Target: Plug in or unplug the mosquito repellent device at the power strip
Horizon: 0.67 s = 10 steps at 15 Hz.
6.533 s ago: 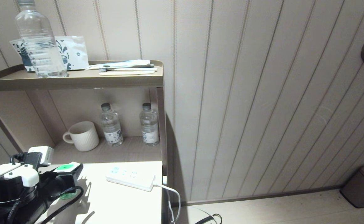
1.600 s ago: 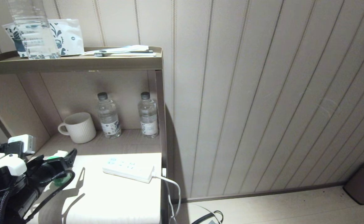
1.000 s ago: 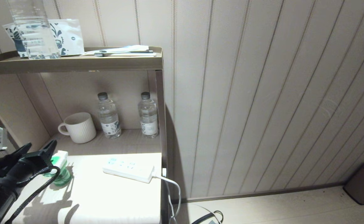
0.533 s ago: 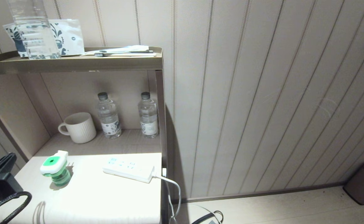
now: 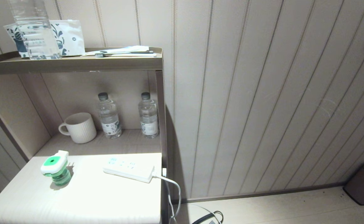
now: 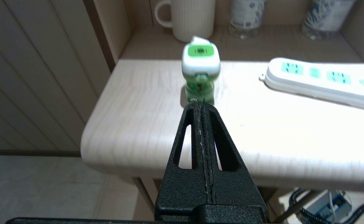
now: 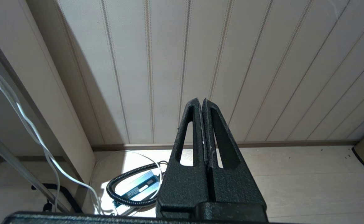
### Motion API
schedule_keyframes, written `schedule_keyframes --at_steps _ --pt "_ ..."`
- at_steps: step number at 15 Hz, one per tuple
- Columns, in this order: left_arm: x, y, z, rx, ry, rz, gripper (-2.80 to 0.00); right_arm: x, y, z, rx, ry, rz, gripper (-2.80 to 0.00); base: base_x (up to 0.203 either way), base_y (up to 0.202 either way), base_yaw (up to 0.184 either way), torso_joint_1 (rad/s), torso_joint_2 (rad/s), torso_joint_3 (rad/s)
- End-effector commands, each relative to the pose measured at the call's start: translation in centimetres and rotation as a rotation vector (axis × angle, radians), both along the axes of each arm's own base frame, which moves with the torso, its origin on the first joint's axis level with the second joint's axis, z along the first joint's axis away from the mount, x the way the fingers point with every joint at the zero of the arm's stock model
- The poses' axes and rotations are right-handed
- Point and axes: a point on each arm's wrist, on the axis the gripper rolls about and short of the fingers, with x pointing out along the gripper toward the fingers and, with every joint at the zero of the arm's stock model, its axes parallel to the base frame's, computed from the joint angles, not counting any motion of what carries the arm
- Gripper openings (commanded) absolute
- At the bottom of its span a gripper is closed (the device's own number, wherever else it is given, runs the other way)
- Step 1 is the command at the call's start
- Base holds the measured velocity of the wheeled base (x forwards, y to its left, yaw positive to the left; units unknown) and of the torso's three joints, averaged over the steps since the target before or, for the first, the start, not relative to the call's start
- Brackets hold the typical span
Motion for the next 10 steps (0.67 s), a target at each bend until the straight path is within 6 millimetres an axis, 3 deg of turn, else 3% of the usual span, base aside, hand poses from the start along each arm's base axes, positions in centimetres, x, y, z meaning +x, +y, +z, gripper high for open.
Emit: schedule_keyframes --at_steps 1,3,7,10 --pt "-2.0 0.3 -1.5 -0.010 -0.060 -0.019 -2.80 0.0 0.0 0.0 -0.001 0.000 0.000 -2.80 0.000 0.000 0.000 0.000 0.00 0.000" --pt "-2.4 0.3 -3.6 -0.009 -0.021 0.016 -2.80 0.0 0.0 0.0 -0.001 0.000 0.001 -2.80 0.000 0.000 0.000 0.000 0.00 0.000" --pt "-4.3 0.0 -4.1 -0.018 -0.231 -0.031 -2.80 0.0 0.0 0.0 -0.001 0.002 0.001 -2.80 0.000 0.000 0.000 0.000 0.00 0.000" --pt "-4.8 -0.1 -5.2 -0.025 -0.207 -0.076 -2.80 0.0 0.0 0.0 -0.001 -0.001 0.001 -2.80 0.000 0.000 0.000 0.000 0.00 0.000"
